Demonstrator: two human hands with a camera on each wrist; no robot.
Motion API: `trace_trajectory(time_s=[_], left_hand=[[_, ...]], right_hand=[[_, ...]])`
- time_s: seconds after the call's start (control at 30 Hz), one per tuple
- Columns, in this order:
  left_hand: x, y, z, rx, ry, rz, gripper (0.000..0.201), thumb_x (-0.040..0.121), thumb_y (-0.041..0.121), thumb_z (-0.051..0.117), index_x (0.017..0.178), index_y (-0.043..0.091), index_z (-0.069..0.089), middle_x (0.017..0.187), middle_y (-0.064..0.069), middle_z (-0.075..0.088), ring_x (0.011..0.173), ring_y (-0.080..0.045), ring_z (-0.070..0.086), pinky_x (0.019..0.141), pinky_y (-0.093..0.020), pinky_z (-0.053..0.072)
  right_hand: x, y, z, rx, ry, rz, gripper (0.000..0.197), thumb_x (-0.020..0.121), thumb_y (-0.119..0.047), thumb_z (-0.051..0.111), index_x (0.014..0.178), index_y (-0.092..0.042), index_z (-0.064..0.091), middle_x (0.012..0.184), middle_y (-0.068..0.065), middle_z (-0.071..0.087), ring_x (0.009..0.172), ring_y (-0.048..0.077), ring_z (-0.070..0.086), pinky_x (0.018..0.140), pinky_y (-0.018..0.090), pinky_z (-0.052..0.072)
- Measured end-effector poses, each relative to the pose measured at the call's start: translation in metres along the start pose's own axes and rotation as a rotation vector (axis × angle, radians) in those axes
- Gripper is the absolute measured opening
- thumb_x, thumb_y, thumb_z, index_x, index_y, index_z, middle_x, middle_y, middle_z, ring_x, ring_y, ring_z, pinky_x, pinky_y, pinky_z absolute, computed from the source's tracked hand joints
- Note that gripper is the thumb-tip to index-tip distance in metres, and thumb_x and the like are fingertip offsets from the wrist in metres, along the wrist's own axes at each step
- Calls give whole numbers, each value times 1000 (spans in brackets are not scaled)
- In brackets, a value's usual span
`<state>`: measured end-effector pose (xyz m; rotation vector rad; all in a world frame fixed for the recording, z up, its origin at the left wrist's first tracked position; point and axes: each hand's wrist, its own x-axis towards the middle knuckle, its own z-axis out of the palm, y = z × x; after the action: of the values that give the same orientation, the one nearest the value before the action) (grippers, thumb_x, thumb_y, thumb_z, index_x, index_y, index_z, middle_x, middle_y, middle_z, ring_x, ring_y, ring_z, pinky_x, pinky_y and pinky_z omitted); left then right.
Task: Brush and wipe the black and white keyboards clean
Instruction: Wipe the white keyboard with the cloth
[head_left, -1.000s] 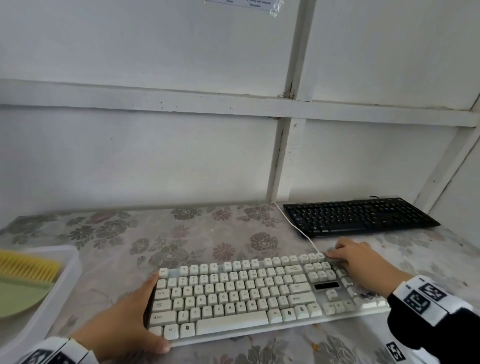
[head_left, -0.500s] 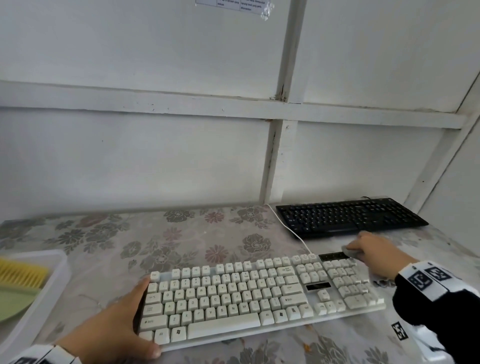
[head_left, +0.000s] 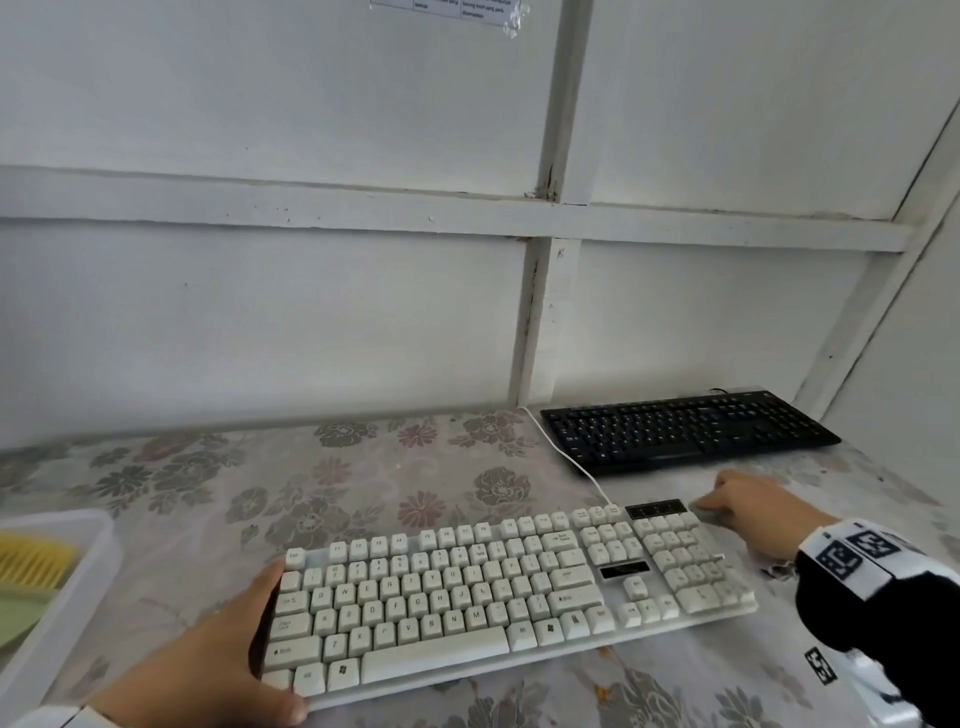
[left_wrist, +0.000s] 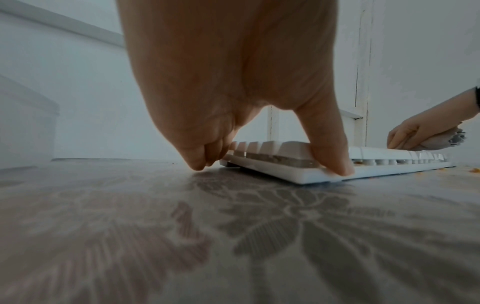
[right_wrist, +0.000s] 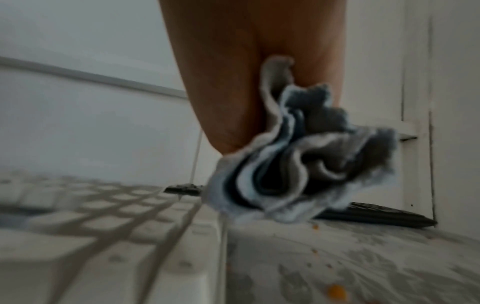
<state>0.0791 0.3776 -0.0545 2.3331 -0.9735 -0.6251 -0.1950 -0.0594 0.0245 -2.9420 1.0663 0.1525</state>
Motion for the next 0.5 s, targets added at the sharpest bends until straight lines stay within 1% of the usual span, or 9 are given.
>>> trace_trajectory(time_s=[0.07, 0.13, 0.2, 0.27, 0.33, 0.4, 0.43, 0.5], left_hand=[[3, -5, 2, 14, 7, -5, 135, 40, 63, 80, 144, 47, -4, 150, 23, 21, 136, -1, 27, 112, -30, 32], [6, -12, 4, 26, 7, -10, 139, 37, 68, 80, 143, 48, -6, 149, 24, 20, 136, -1, 27, 112, -32, 32], [9, -16, 5, 31, 6, -20, 141, 34, 73, 79, 142, 50, -8, 149, 25, 21, 136, 0, 28, 111, -32, 33], [11, -19, 5, 25, -3, -23, 141, 34, 74, 79, 142, 50, -8, 148, 24, 24, 134, 0, 30, 110, -32, 35], [8, -18, 5, 10, -12, -26, 141, 35, 72, 80, 144, 47, -7, 148, 22, 26, 134, -2, 32, 110, -33, 35], [4, -7, -1, -6, -36, -24, 139, 37, 68, 82, 145, 45, -3, 148, 19, 27, 133, -3, 33, 110, -31, 34], [2, -2, -4, -26, -67, -13, 136, 38, 64, 83, 144, 45, -1, 147, 20, 30, 132, -2, 34, 109, -28, 34], [-3, 13, -10, -98, -139, -2, 130, 40, 54, 86, 139, 45, 2, 139, 24, 35, 126, 3, 38, 106, -23, 35]], right_hand=[[0, -8, -4, 26, 49, -45, 25, 98, -30, 46, 106, -21, 68, 93, -7, 48, 80, 6, 48, 61, 13, 31], [-2, -27, -6, 119, 80, -126, 26, 98, -33, 44, 108, -25, 66, 97, -7, 50, 81, 5, 48, 62, 12, 32], [-3, -47, 0, 135, 56, -233, 28, 95, -39, 46, 107, -24, 66, 99, -6, 52, 85, 7, 48, 65, 14, 33], [-2, -55, 10, 147, 24, -264, 34, 90, -46, 47, 104, -21, 65, 98, -5, 53, 85, 7, 43, 65, 18, 32], [-4, -54, 14, 138, 29, -231, 29, 96, -39, 42, 104, -21, 63, 96, -6, 52, 83, 5, 37, 63, 19, 29], [-6, -47, 13, 97, 35, -145, 24, 99, -30, 40, 102, -24, 63, 94, -7, 48, 84, 9, 37, 62, 18, 29], [-7, -41, 11, 80, 44, -84, 23, 99, -25, 41, 99, -23, 63, 92, -7, 47, 85, 11, 38, 63, 18, 30], [-3, -28, 9, 51, 53, 6, 20, 96, -17, 45, 90, -18, 64, 87, -6, 45, 80, 11, 43, 69, 17, 32]])
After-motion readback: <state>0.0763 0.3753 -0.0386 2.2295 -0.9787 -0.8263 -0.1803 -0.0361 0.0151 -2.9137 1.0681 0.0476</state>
